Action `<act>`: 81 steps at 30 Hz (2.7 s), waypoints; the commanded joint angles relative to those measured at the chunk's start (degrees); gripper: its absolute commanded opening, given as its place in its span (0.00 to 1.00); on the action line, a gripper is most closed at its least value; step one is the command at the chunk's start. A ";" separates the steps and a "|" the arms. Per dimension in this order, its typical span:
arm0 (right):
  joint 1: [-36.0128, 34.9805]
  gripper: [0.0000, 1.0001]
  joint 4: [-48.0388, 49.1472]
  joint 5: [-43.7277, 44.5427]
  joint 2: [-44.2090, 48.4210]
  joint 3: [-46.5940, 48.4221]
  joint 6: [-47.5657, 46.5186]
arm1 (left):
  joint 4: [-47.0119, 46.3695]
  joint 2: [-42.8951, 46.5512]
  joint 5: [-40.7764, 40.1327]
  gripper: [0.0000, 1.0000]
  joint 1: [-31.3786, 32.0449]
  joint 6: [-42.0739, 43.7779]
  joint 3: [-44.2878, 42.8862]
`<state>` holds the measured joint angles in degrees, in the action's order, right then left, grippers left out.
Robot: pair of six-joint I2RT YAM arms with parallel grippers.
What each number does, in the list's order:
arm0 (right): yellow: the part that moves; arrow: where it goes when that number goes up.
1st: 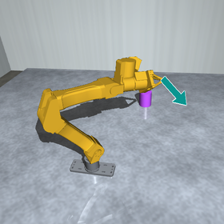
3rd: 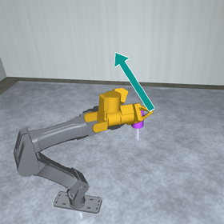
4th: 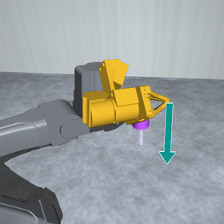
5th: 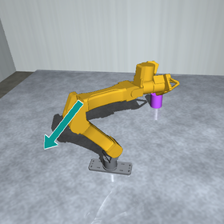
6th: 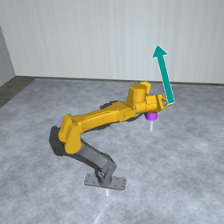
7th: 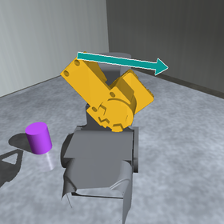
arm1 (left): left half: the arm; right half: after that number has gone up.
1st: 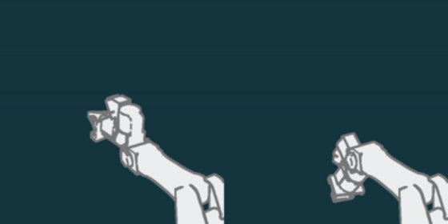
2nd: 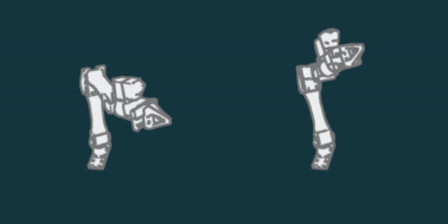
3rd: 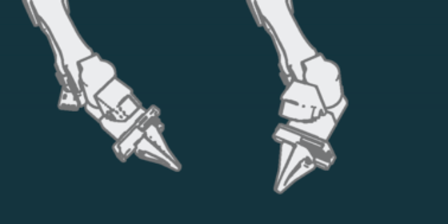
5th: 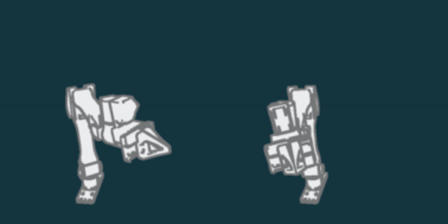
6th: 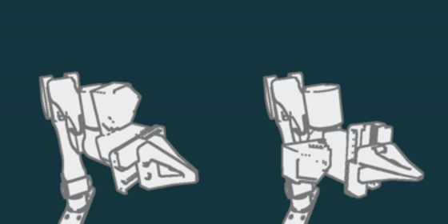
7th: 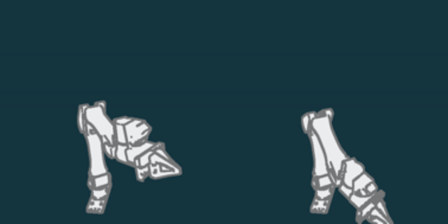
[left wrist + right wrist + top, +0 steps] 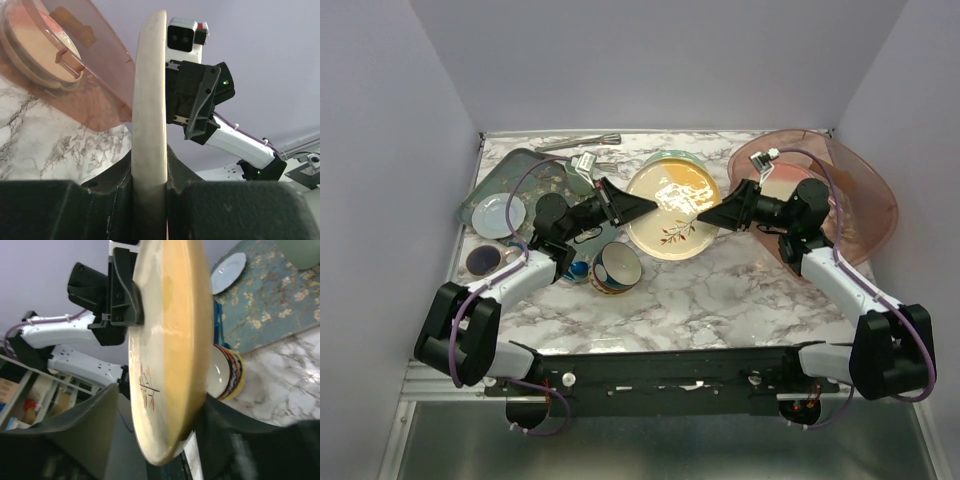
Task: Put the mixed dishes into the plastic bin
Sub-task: Pick up the plate at the center of the board, then place the plate in the plastic bin.
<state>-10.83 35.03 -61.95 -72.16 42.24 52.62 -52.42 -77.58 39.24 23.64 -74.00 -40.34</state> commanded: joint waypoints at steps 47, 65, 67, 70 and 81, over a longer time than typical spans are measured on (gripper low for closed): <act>37.10 0.00 10.59 -9.06 10.38 -1.37 8.20 | 61.57 25.20 -19.64 0.99 -11.42 48.42 -9.68; 45.81 0.01 0.05 -4.32 4.75 1.09 -3.48 | 64.29 27.75 -18.06 0.99 -11.51 50.18 -8.88; 46.07 0.00 -0.66 -3.70 3.87 1.53 -4.28 | 64.20 28.45 -18.41 0.99 -11.51 50.18 -8.71; 46.16 0.01 -2.33 -2.83 2.64 2.50 -5.77 | 64.20 29.24 -18.68 0.99 -11.51 50.35 -8.44; 47.39 0.01 -8.48 1.22 -2.37 5.66 -9.82 | 64.64 30.12 -19.47 0.99 -11.60 50.79 -8.18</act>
<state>35.51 26.74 -63.81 -73.12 43.81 44.58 12.16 -48.29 20.88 12.43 -24.40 -49.15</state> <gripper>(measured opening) 0.231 0.985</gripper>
